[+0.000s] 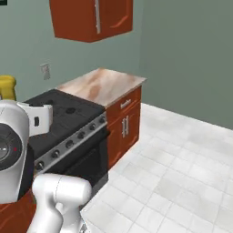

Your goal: Move the mustard and mayonnaise from the cabinet to the dining counter.

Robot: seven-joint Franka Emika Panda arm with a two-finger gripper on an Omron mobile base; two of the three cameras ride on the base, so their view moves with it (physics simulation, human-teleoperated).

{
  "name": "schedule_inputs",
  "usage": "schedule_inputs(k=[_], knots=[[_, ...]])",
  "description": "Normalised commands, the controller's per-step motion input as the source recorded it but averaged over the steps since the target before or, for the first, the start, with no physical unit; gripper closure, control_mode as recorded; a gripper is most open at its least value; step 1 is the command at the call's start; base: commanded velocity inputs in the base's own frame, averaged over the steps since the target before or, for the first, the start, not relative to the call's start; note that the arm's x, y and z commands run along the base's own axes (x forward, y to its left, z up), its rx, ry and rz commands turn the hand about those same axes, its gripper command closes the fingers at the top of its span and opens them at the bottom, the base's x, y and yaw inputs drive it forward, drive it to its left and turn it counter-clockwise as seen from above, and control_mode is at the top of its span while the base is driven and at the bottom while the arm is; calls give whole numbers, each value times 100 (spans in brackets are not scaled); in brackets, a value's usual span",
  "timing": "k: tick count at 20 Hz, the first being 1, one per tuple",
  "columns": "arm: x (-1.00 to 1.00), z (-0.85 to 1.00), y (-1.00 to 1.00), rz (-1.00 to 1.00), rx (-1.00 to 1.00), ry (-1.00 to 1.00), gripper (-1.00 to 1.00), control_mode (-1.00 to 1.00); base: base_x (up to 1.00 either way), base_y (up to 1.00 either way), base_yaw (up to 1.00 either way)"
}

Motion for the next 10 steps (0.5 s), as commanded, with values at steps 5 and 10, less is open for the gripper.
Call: schedule_inputs(k=[5, 10], knots=[[0, 0, 0, 0, 0, 0, 100, 100, 0, 3, -100], [0, 0, 0, 0, 0, 0, 100, 100, 0, 3, -100]])
